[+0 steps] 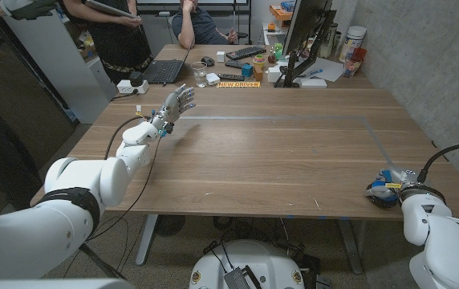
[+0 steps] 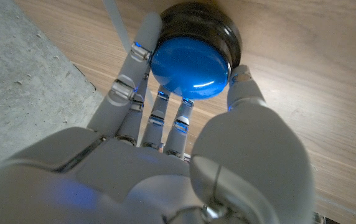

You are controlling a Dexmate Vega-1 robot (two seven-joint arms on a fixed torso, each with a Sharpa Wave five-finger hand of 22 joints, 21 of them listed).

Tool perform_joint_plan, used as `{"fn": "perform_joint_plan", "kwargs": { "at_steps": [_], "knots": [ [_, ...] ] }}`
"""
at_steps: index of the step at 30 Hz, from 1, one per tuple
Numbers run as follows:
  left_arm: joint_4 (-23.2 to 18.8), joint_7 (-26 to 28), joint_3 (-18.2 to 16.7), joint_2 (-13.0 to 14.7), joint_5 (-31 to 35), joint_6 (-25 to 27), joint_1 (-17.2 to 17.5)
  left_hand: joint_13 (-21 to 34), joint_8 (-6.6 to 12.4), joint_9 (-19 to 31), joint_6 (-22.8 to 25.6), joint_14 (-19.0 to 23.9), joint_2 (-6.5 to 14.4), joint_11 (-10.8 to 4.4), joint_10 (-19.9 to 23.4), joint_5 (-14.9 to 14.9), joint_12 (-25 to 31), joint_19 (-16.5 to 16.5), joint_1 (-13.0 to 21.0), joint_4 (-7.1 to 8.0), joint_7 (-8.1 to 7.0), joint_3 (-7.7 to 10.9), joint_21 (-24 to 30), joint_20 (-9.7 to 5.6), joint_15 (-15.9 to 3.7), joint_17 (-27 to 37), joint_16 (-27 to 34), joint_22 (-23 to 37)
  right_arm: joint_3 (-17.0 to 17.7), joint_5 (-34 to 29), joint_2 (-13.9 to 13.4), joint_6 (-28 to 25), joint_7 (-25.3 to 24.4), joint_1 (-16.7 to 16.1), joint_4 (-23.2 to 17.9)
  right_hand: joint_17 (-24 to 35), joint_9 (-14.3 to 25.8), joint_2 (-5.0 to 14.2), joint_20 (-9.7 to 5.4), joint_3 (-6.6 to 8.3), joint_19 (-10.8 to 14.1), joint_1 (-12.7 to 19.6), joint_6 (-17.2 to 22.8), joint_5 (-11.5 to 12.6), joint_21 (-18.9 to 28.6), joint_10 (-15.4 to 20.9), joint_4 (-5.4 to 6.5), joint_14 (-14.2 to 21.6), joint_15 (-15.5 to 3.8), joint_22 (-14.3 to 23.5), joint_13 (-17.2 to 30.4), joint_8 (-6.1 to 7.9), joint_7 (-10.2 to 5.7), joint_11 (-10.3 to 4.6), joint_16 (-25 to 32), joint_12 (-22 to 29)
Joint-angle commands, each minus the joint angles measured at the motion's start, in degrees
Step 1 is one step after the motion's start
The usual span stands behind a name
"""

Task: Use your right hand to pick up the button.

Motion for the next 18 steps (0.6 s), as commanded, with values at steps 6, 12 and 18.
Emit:
{"fn": "perform_joint_plan", "kwargs": {
  "at_steps": [6,12,18],
  "knots": [
    [-0.09,-0.24,0.06,0.07,-0.25,-0.06,0.22,0.22,0.31,0.22,0.38,-0.19,0.09,-0.22,0.25,0.16,0.22,-0.06,-0.74,0.01,0.05,-0.19,-0.29,0.12,0.11,0.11,0.25,0.09,1.28,0.63,0.77,1.91,-0.60,0.12,-4.58,0.54,0.41,16.83,-1.59,0.49,-1.95,18.02,4.48,-0.43,0.87,0.90,0.62,9.19,-15.79,0.25,0.79,0.52,3.60,0.68,-1.02,1.03],
    [-0.16,-0.43,-0.02,0.04,-0.41,-0.33,0.41,0.21,0.30,0.22,0.39,-0.22,0.04,-0.27,0.21,0.19,0.20,0.01,-0.76,0.00,-0.01,-0.23,-0.31,0.24,0.06,0.11,0.25,0.09,1.89,1.28,1.09,2.83,1.40,1.36,-5.88,0.75,0.47,16.87,-1.57,0.55,-1.97,18.44,4.56,-0.63,1.23,0.79,0.70,9.48,-15.77,0.26,1.03,0.43,3.67,0.94,-1.47,1.22],
    [-0.20,-0.46,-0.05,0.22,-0.45,-0.32,0.54,0.21,0.28,0.22,0.37,-0.23,-0.02,-0.25,0.15,0.22,0.18,0.00,-0.78,0.00,0.00,-0.28,-0.36,0.28,0.07,0.10,0.26,0.09,2.03,0.72,1.70,3.38,1.07,2.19,-6.34,0.96,0.53,16.89,-1.58,0.59,-2.07,18.77,4.57,-0.80,1.52,0.84,0.78,9.74,-15.76,0.26,1.25,0.33,3.79,1.16,-1.88,1.44]
  ]
}}
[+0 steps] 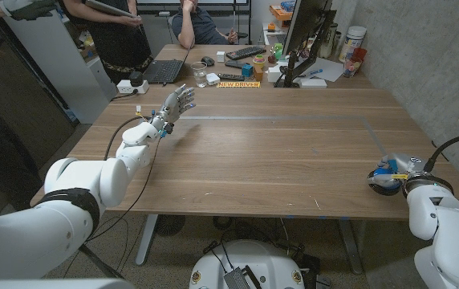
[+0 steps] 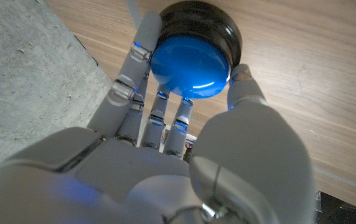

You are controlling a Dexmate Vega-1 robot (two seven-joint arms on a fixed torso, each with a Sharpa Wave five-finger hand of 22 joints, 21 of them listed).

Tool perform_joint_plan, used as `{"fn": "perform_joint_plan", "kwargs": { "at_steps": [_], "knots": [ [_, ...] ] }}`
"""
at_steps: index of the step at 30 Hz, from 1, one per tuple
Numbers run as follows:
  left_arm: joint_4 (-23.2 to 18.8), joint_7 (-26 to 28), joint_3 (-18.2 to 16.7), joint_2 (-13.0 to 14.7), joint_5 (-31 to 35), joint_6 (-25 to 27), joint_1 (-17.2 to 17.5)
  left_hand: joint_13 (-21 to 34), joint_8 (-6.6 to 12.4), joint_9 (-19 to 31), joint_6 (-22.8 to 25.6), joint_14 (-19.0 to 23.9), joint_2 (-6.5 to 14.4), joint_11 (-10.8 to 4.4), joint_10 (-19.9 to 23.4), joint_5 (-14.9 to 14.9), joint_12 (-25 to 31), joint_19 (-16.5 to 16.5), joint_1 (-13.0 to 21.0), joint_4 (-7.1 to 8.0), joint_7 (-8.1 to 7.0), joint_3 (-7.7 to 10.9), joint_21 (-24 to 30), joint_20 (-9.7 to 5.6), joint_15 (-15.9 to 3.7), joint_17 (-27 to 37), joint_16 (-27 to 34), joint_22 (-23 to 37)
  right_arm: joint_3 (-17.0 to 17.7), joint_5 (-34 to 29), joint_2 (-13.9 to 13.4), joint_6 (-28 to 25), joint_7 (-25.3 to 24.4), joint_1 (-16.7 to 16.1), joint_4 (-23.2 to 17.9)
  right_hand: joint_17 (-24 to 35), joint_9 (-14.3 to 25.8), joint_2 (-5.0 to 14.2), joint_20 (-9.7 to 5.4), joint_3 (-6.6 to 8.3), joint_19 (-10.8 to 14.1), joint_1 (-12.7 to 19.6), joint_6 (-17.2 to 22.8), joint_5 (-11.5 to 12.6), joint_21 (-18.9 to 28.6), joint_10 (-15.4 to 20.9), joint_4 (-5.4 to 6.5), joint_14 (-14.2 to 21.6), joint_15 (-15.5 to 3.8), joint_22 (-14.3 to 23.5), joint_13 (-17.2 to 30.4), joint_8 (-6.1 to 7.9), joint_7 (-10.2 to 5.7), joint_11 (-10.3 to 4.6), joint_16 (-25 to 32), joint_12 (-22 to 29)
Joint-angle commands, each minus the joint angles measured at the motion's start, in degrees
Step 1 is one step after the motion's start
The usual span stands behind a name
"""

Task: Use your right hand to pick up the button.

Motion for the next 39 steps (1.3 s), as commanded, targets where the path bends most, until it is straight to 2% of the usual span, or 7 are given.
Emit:
{"fn": "perform_joint_plan", "kwargs": {
  "at_steps": [1,2,16,17,39],
  "knots": [
    [-0.11,-0.16,-0.11,0.17,-0.28,-0.12,0.26,0.21,0.28,0.21,0.37,-0.22,0.20,-0.25,0.14,0.23,0.17,0.01,-0.55,0.00,0.00,-0.29,-0.15,0.26,0.08,0.10,0.26,0.10,1.14,1.22,1.08,1.75,0.48,1.53,-2.10,0.26,0.23,17.50,-1.59,0.08,-2.10,18.29,4.11,-0.13,0.49,0.37,0.21,9.09,-15.93,-0.05,0.30,0.03,3.59,0.57,-0.32,0.64],
    [-0.14,-0.07,-0.05,0.21,-0.19,-0.24,0.29,0.21,0.28,0.21,0.36,-0.23,0.19,-0.17,0.17,0.24,0.18,0.02,-0.56,0.00,-0.02,-0.30,-0.16,0.26,0.07,0.10,0.26,0.10,0.71,-0.18,0.95,1.70,0.57,1.60,-2.20,0.32,0.25,17.52,-1.59,0.10,-2.12,18.39,4.13,-0.15,0.55,0.62,0.21,9.19,-15.94,-0.05,0.34,0.02,3.63,0.55,-0.36,0.77],
    [-0.24,-0.52,-0.25,0.23,-0.53,-0.51,0.58,0.21,0.27,0.21,0.39,-0.24,0.17,-0.31,0.23,0.32,0.21,-0.04,-0.58,0.00,0.03,-0.37,-0.32,0.42,0.08,0.08,0.28,0.10,2.17,2.18,2.75,4.09,-3.36,1.96,-4.77,1.12,0.41,17.70,-1.59,0.27,-2.20,19.43,4.96,-0.49,1.56,1.30,0.40,10.29,-15.88,-0.03,0.94,0.05,4.00,0.78,-1.26,1.57],
    [-0.25,-0.33,-0.14,0.27,-0.39,-0.58,0.56,0.21,0.28,0.21,0.41,-0.26,0.17,-0.26,0.20,0.33,0.20,-0.07,-0.58,0.00,0.06,-0.38,-0.34,0.44,0.11,0.08,0.27,0.10,2.12,1.84,2.76,4.04,-2.35,2.25,-5.01,1.14,0.42,17.69,-1.59,0.27,-2.20,19.45,5.00,-0.50,1.58,1.31,0.40,10.31,-15.89,-0.03,0.95,0.06,4.03,0.85,-1.29,1.58],
    [-0.52,-0.82,-0.37,0.45,-0.88,-1.33,0.96,0.21,0.33,0.22,0.57,-0.30,0.20,-0.28,0.32,0.40,0.24,0.03,-0.63,0.04,0.07,-0.46,-0.48,0.54,0.14,0.07,0.28,0.10,3.95,1.91,4.85,7.93,-4.89,2.66,-9.75,2.34,0.62,17.81,-1.60,0.36,-2.57,20.44,5.74,-0.70,2.98,2.11,0.75,11.66,-15.85,0.00,1.76,-0.07,4.62,0.96,-2.54,2.54]
  ]
}}
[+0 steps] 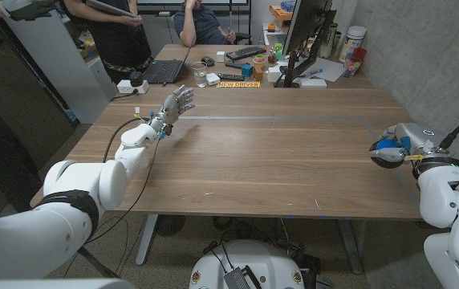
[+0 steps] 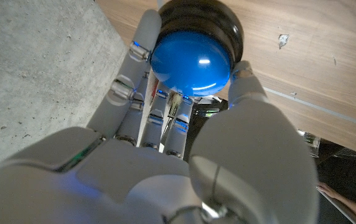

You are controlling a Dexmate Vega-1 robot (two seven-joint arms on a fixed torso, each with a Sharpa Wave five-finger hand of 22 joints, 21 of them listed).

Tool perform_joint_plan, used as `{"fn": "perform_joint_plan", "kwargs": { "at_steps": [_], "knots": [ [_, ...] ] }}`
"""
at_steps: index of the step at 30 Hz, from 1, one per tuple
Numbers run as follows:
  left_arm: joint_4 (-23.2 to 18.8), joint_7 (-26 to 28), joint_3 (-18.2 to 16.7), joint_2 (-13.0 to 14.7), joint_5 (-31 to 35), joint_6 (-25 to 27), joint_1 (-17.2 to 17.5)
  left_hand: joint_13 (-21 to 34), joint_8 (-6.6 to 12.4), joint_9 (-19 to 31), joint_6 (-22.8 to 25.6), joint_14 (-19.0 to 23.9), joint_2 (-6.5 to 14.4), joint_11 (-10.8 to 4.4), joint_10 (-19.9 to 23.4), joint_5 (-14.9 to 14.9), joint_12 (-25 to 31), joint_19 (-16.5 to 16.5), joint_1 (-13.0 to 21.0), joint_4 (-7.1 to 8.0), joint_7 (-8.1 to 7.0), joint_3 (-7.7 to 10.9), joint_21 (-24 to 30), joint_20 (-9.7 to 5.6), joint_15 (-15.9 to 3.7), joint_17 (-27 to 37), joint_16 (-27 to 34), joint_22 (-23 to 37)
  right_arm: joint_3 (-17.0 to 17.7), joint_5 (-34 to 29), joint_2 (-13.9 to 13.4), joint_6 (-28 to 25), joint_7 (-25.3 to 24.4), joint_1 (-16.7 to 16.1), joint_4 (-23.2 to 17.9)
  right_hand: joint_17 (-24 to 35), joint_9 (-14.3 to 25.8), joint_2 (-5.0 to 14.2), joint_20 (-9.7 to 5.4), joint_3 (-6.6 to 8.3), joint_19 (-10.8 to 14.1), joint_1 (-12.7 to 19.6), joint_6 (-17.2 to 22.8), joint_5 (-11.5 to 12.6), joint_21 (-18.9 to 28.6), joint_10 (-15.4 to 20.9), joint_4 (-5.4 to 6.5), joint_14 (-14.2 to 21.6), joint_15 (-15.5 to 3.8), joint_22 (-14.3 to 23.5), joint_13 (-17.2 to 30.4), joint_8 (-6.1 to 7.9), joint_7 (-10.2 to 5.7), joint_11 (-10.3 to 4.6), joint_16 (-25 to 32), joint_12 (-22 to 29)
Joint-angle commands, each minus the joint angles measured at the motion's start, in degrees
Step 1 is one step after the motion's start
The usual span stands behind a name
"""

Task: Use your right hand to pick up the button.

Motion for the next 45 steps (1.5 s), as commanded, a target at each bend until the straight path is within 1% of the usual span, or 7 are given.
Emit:
{"fn": "perform_joint_plan", "kwargs": {
  "at_steps": [1,3,8,12,19,21,45],
  "knots": [
    [-0.17,-0.33,-0.13,0.12,-0.29,-0.39,0.22,0.21,0.33,0.22,0.60,-0.31,0.20,-0.08,0.11,0.40,0.24,0.00,-0.63,-0.04,0.08,-0.05,-0.09,0.59,0.13,0.21,0.28,0.11,1.10,0.31,1.35,2.48,-1.83,0.10,-2.84,0.35,0.13,18.77,-2.02,-0.03,-2.14,19.44,4.00,-0.21,0.71,0.66,0.38,9.68,-15.76,0.05,0.45,0.35,3.48,0.06,-0.20,0.46],
    [-0.22,-0.38,-0.13,0.15,-0.32,-0.41,0.27,0.21,0.34,0.22,0.62,-0.28,0.21,-0.04,0.06,0.41,0.22,0.03,-0.63,-0.04,0.00,-0.06,-0.10,0.55,0.12,0.21,0.30,0.11,1.73,1.78,1.62,3.21,-2.40,0.14,-3.02,0.48,0.16,18.71,-2.01,-0.10,-2.16,19.41,4.05,-0.24,0.91,0.82,0.48,9.78,-15.77,0.06,0.55,0.32,3.54,0.24,-0.39,0.59],
    [-0.24,-0.32,-0.11,0.18,-0.34,-0.52,0.31,0.21,0.35,0.22,0.67,-0.27,0.20,-0.08,0.05,0.43,0.21,0.10,-0.63,-0.04,0.07,-0.08,-0.11,0.55,0.10,0.20,0.30,0.11,2.06,1.90,2.25,4.23,-3.57,0.22,-3.40,0.72,0.19,18.72,-2.01,-0.14,-2.16,19.45,4.32,-0.25,1.24,1.17,0.60,10.01,-15.76,0.07,0.70,0.34,3.75,0.20,-0.66,0.84],
    [-0.24,-0.39,-0.14,0.21,-0.42,-0.48,0.33,0.21,0.33,0.22,0.66,-0.28,0.21,-0.15,0.11,0.44,0.24,0.09,-0.64,-0.04,0.08,-0.09,-0.15,0.58,0.10,0.20,0.30,0.11,2.46,2.34,2.76,4.52,-2.22,0.75,-3.96,0.94,0.22,18.73,-2.02,-0.18,-2.19,19.48,4.66,-0.26,1.51,1.59,0.70,10.28,-15.77,0.08,0.83,0.40,3.98,0.16,-0.84,1.10],
    [-0.17,-0.33,-0.21,0.25,-0.49,-0.34,0.31,0.21,0.34,0.22,0.69,-0.28,0.23,-0.08,0.09,0.45,0.23,0.12,-0.64,-0.03,0.04,-0.11,-0.19,0.56,0.05,0.20,0.30,0.12,2.87,2.26,3.38,5.75,-3.61,0.95,-4.53,1.23,0.27,18.68,-2.00,-0.34,-2.15,19.29,4.94,-0.29,1.96,1.90,0.97,10.58,-15.69,0.08,1.04,0.41,4.14,0.03,-1.20,1.38],
    [-0.11,-0.24,-0.15,0.28,-0.39,-0.23,0.28,0.21,0.34,0.22,0.72,-0.28,0.23,-0.08,0.10,0.46,0.23,0.16,-0.64,-0.03,0.07,-0.12,-0.20,0.54,0.11,0.20,0.30,0.12,2.89,2.11,3.51,5.92,-3.24,1.19,-4.65,1.32,0.28,18.69,-2.00,-0.34,-2.13,19.34,5.00,-0.28,2.06,2.01,0.96,10.72,-15.76,0.08,1.09,0.41,4.20,0.28,-1.22,1.45],
    [-0.17,-0.20,-0.52,0.50,-0.44,-0.32,0.44,0.21,0.32,0.23,0.75,-0.26,0.32,-0.15,0.06,0.50,0.21,0.24,-0.64,0.00,0.13,-0.17,-0.37,0.61,0.12,0.19,0.31,0.12,3.65,2.92,4.85,7.93,-3.45,1.94,-4.80,2.46,0.42,19.03,-2.04,-0.18,-2.14,19.74,5.98,-0.29,3.51,2.81,1.18,12.07,-15.75,0.07,1.80,0.45,4.79,0.15,-2.08,2.25]
  ]
}}
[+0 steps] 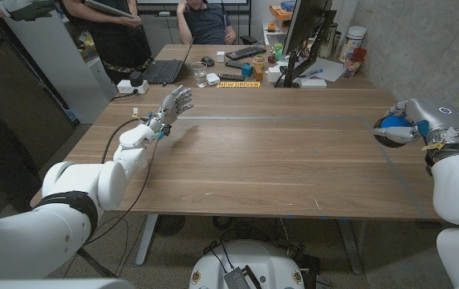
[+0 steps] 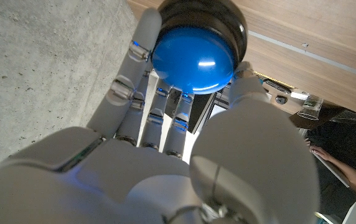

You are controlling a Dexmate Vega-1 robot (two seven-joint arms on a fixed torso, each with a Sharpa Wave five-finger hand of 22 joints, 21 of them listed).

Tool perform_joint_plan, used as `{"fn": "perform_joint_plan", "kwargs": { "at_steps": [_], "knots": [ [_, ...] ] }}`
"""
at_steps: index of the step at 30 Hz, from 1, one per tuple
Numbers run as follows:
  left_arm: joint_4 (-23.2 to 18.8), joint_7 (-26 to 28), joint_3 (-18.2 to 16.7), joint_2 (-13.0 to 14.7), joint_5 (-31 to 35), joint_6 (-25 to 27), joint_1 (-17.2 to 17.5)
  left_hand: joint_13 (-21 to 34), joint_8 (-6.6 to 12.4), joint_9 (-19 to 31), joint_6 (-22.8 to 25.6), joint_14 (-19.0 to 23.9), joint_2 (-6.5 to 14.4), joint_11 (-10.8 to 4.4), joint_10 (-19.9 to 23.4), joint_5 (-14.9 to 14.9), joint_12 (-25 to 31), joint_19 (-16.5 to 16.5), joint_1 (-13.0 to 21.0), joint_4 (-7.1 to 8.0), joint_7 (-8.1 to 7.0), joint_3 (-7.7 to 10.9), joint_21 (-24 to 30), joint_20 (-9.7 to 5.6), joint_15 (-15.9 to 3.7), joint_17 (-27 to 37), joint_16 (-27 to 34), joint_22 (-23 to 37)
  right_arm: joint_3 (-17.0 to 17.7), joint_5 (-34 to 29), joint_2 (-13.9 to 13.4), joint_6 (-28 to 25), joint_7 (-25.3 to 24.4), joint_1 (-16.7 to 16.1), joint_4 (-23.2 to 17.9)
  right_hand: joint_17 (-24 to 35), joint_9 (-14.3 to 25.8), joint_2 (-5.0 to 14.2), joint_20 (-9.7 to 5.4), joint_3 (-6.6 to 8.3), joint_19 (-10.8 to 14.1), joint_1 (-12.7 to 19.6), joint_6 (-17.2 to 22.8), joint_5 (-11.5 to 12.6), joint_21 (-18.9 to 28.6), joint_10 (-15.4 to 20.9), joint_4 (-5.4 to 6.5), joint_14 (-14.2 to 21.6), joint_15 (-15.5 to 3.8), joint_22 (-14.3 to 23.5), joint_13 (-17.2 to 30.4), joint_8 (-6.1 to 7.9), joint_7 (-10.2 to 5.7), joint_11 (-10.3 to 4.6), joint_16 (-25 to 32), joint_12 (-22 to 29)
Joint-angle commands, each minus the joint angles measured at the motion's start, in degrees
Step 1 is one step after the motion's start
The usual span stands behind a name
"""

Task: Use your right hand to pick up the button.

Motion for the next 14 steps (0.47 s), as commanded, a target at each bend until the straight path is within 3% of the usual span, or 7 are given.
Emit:
{"fn": "perform_joint_plan", "kwargs": {
  "at_steps": [1,14],
  "knots": [
    [-0.08,-0.14,-0.33,0.13,-0.19,-0.20,0.18,0.20,0.31,0.23,0.41,-0.25,0.10,-0.18,0.08,0.50,0.22,0.05,-0.42,0.01,-0.20,-0.18,-0.15,0.36,0.10,0.18,0.31,0.13,0.45,0.52,0.58,0.88,0.09,0.36,-0.01,0.32,0.12,19.05,-2.04,0.33,-2.13,19.78,4.07,0.36,0.48,0.85,0.25,10.18,-15.64,0.08,1.20,0.25,3.50,0.20,-0.17,0.46],
    [-0.36,-0.44,-0.48,0.16,-0.53,-0.60,0.72,0.20,0.29,0.23,0.38,-0.23,0.13,-0.10,0.07,0.52,0.21,0.05,-0.41,0.01,-0.21,-0.20,-0.24,0.42,0.09,0.18,0.32,0.13,1.30,1.94,1.15,1.74,0.12,-0.14,-0.16,0.94,0.29,19.04,-2.05,0.48,-2.23,20.05,4.28,0.32,1.31,0.92,0.29,10.65,-15.63,0.07,1.43,0.20,3.58,0.03,-0.80,0.64]
  ]
}}
